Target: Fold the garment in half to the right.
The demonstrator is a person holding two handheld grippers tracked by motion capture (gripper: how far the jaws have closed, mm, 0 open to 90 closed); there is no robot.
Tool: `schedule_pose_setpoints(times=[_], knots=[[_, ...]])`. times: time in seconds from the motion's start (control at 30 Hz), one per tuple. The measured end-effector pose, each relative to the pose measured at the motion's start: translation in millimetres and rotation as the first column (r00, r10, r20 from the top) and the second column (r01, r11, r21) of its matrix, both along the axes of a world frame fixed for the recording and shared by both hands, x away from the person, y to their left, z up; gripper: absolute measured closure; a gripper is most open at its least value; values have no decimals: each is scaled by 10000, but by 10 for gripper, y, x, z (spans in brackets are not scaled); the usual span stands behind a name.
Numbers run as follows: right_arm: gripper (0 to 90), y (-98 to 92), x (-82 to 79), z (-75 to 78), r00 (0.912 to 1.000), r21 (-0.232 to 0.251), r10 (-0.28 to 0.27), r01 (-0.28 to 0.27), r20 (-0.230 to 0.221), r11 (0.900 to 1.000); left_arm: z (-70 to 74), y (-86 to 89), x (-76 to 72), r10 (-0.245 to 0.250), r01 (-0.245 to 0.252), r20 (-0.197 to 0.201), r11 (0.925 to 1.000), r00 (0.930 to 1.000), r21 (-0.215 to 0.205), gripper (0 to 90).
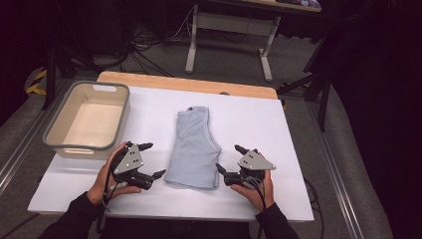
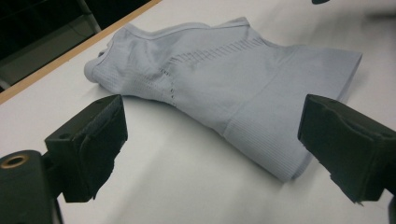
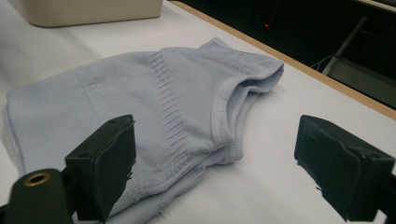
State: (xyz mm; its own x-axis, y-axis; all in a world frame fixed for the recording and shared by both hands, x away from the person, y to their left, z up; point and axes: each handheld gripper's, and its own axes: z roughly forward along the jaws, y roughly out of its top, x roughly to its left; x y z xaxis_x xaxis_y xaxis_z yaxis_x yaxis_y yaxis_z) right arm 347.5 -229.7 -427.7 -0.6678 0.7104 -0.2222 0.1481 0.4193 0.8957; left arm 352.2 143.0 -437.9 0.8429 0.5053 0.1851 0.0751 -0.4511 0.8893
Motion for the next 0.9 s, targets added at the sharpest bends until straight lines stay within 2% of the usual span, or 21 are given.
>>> schedule_pose_setpoints(times=[0.1, 0.2, 0.3, 0.53, 0.67, 0.8, 0.9], knots=[[134, -13, -5, 5, 10000, -53, -41, 41, 74, 10000, -12, 39, -14, 75, -75, 31, 9999, 10000, 102, 89], [150, -31, -5, 2, 9999, -116, -46, 47, 134, 9999, -21, 89, -27, 210, -210, -22, 9998, 9998, 11, 88], [149, -38, 15, -15, 9996, -428, -252, 257, 128, 9988, -28, 142, -43, 312, -312, -11, 9995, 9995, 3, 87], [162, -67, 73, -16, 9996, -276, -253, 251, -78, 9993, -60, 212, -105, 324, -323, -58, 9995, 9995, 58, 86], [169, -66, 119, -7, 9995, -281, -257, 252, -185, 9993, -101, 276, -148, 531, -527, -216, 9984, 9984, 190, 84], [159, -40, 287, -16, 9960, -239, -363, 345, -817, 9991, -129, 350, -193, 804, -796, -305, 9964, 9963, 276, 84], [157, -12, 416, -5, 9907, -18, -358, 359, -1312, 9994, -131, 420, -234, 990, -984, -360, 9950, 9944, 172, 84]])
